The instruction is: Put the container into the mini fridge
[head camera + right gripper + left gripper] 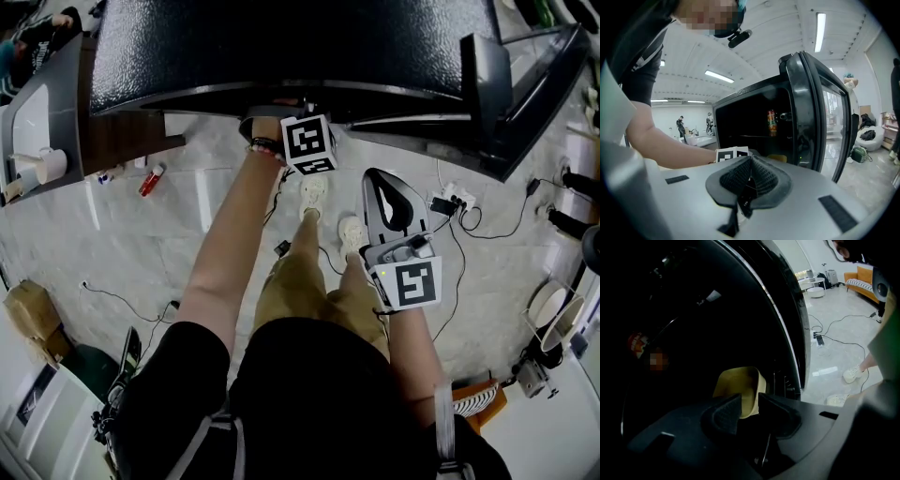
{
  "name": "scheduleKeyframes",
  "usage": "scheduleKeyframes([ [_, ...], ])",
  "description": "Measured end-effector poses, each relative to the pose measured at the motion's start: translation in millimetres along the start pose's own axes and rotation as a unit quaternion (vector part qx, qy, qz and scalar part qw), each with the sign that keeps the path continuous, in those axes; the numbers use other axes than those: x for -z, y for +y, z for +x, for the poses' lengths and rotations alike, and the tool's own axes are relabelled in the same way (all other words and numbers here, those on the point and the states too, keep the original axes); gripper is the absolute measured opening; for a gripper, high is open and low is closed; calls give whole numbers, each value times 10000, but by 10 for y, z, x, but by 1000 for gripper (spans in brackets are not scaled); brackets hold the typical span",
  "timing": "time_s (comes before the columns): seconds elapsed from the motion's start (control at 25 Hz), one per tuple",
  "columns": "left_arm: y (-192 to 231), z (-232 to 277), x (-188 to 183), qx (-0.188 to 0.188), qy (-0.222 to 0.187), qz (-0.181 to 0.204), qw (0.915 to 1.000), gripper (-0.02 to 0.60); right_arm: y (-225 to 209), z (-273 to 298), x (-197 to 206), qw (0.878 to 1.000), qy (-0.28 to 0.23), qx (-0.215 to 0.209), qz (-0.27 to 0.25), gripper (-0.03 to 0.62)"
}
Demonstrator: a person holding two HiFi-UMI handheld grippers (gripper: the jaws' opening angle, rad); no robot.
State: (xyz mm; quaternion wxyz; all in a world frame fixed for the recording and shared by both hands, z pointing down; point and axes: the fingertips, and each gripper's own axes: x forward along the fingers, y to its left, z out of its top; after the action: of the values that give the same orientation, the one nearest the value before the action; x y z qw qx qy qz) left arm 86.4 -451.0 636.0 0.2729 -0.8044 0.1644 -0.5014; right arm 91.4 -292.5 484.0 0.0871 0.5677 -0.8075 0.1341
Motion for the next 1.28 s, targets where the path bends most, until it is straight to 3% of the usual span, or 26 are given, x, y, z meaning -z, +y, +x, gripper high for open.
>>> scheduleKeyframes([
  [0.16,120,-73,249,-145,191,-273,9993,120,36,20,22,10000,21,-60,-9,37],
  [0.48,1,48,600,123,632,-423,9970,109,78,58,-44,9999,-91,-11,131,37],
  [0.68,24,153,573,-39,575,-344,9977,31,46,24,93,9998,150,-54,-81,37],
  [1.28,65,248,507,-4,448,-412,9981,25,-16,40,88,9997,175,27,-173,37],
])
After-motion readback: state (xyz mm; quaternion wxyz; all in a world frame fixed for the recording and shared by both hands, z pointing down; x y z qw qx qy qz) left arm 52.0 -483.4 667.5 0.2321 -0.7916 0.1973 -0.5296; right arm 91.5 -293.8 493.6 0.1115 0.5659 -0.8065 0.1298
